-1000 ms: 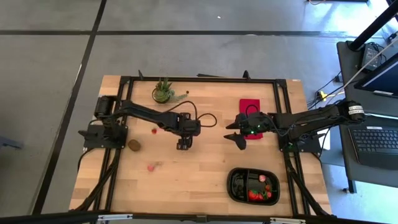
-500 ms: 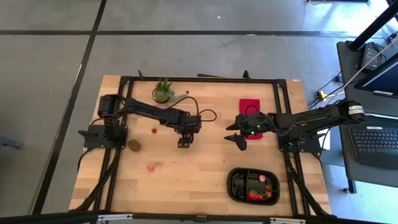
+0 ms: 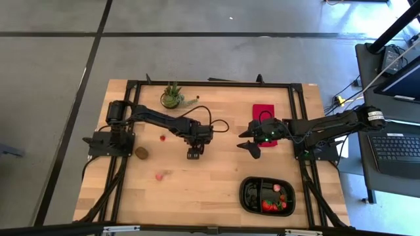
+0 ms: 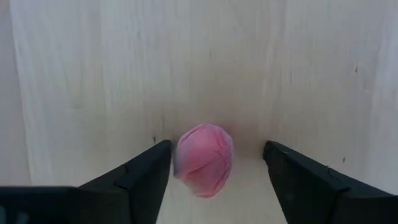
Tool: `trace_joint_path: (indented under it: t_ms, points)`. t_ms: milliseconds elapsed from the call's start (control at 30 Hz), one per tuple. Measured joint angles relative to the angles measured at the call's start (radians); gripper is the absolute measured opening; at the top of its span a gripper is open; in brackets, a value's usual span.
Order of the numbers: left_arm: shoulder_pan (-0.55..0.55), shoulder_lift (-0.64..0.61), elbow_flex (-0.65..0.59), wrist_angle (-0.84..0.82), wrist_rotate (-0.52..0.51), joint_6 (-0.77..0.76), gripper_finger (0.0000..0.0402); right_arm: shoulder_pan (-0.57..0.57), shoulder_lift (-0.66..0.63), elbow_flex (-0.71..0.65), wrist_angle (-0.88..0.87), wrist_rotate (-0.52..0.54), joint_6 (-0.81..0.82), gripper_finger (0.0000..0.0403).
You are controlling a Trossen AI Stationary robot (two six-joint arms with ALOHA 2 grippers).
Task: Pick and placing Produce into tupperware
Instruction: Put the peach into the right of the black bin
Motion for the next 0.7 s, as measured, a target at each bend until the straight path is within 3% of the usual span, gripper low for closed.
trace_joint_path:
  t_ms: [333,700]
  points:
    - [-0.001,0.002,-0.001,0.002,0.003,0.004,0.0182,0.0,0.0,0.0,0.001,-0.004,0.0,0.0275]
    - [-0.001,0.004,-0.002,0.006,-0.006,0.008,0.0136,0.0,0.0,0.0,0.001,-0.004,0.024,0.0275]
